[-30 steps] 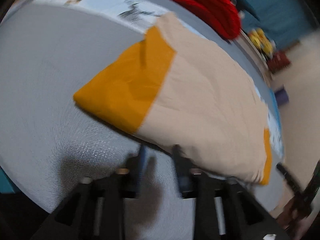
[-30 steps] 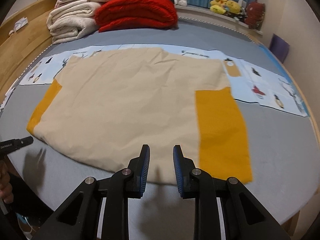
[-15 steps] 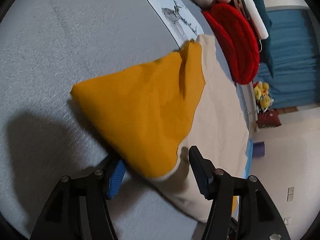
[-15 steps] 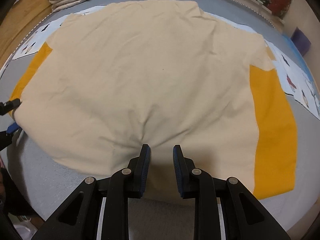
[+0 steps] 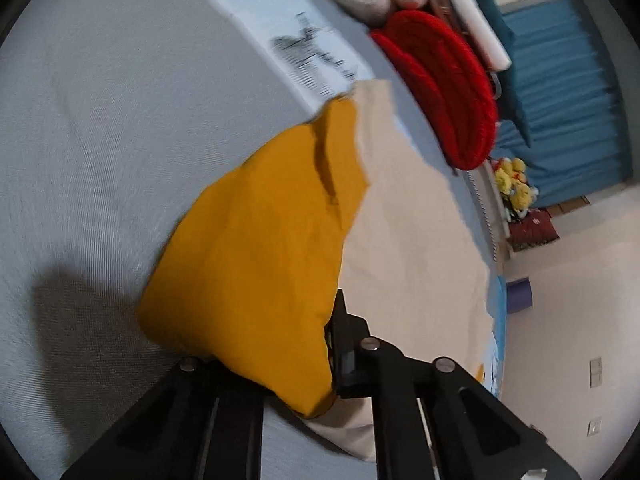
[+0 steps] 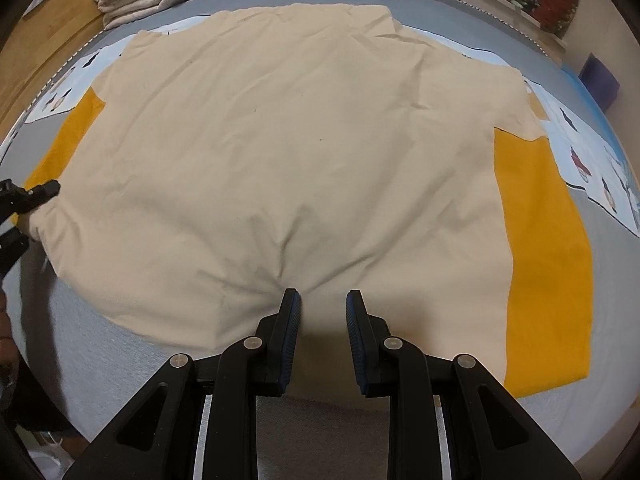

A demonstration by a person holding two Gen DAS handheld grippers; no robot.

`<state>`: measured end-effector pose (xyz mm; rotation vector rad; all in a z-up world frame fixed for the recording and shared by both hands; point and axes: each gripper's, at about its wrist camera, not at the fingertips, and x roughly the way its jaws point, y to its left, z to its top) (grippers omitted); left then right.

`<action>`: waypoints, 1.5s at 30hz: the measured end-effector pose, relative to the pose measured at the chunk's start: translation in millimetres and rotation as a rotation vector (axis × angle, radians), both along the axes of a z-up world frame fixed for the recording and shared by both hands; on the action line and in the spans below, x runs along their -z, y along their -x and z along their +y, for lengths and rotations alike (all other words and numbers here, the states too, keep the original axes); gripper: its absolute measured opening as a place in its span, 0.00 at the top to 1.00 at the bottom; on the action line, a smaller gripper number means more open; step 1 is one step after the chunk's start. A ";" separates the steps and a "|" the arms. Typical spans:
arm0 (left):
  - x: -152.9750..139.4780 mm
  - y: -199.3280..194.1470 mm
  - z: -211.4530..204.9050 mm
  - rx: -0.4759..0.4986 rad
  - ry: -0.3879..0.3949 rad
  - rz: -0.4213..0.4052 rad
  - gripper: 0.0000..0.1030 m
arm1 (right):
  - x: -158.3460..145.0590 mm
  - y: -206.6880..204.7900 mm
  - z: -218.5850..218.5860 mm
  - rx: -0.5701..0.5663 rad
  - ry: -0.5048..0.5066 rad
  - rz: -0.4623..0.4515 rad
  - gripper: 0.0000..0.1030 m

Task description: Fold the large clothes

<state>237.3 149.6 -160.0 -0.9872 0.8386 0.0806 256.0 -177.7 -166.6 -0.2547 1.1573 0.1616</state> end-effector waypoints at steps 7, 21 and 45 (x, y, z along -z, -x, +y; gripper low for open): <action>-96.7 -6.8 -19.4 0.181 -0.282 -0.042 0.93 | -19.3 2.1 -2.2 0.026 -0.054 -0.038 0.76; -131.1 29.8 -41.5 0.319 -0.542 -0.083 0.93 | -16.6 36.5 70.1 -0.170 -0.248 -0.008 0.76; -133.1 -4.9 -264.4 0.855 -0.514 -0.307 0.94 | -184.4 41.2 -200.7 0.348 -0.249 -0.309 0.74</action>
